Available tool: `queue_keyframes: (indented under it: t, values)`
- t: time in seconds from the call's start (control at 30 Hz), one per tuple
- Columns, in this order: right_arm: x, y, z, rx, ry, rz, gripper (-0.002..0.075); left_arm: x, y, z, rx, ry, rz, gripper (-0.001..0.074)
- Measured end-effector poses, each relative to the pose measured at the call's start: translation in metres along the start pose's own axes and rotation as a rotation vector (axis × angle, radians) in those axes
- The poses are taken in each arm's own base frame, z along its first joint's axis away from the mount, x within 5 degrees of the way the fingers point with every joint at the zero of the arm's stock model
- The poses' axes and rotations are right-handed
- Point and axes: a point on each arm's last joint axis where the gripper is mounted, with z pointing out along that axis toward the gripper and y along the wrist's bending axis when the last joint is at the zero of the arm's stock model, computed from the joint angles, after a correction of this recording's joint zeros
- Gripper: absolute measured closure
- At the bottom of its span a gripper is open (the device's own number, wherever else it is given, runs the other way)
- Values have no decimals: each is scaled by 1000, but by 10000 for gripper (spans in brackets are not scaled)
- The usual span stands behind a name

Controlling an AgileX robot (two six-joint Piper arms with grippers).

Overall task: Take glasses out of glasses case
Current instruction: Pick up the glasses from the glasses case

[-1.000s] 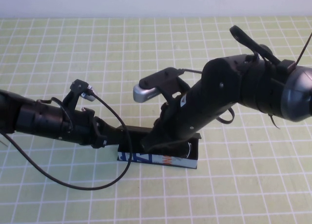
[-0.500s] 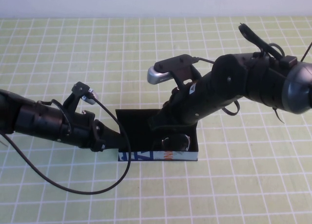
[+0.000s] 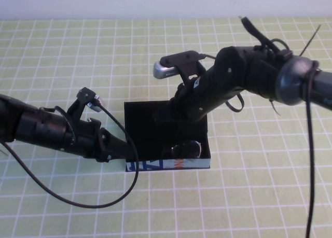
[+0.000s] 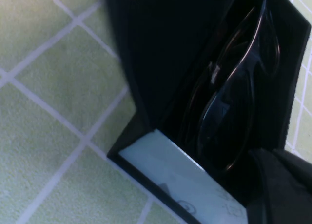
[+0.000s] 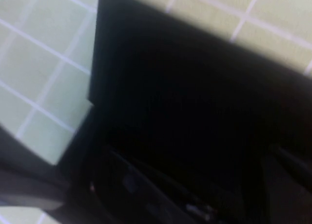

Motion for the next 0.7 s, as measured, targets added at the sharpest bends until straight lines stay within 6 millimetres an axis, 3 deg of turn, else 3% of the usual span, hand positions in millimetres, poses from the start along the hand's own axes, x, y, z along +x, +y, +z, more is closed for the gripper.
queue_keyframes:
  t: [0.13, 0.37, 0.53, 0.7]
  values:
    - [1, -6, 17, -4, 65, 9, 743, 0, 0, 0, 0, 0, 0, 739]
    - [-3, -10, 22, -7, 81, 15, 743, 0, 0, 0, 0, 0, 0, 739]
    - [-9, -7, 14, -21, 105, -29, 743, 0, 0, 0, 2, 0, 0, 739]
    - [-16, 2, -12, -46, 117, -120, 743, -3, -2, -1, 30, -3, 12, 739]
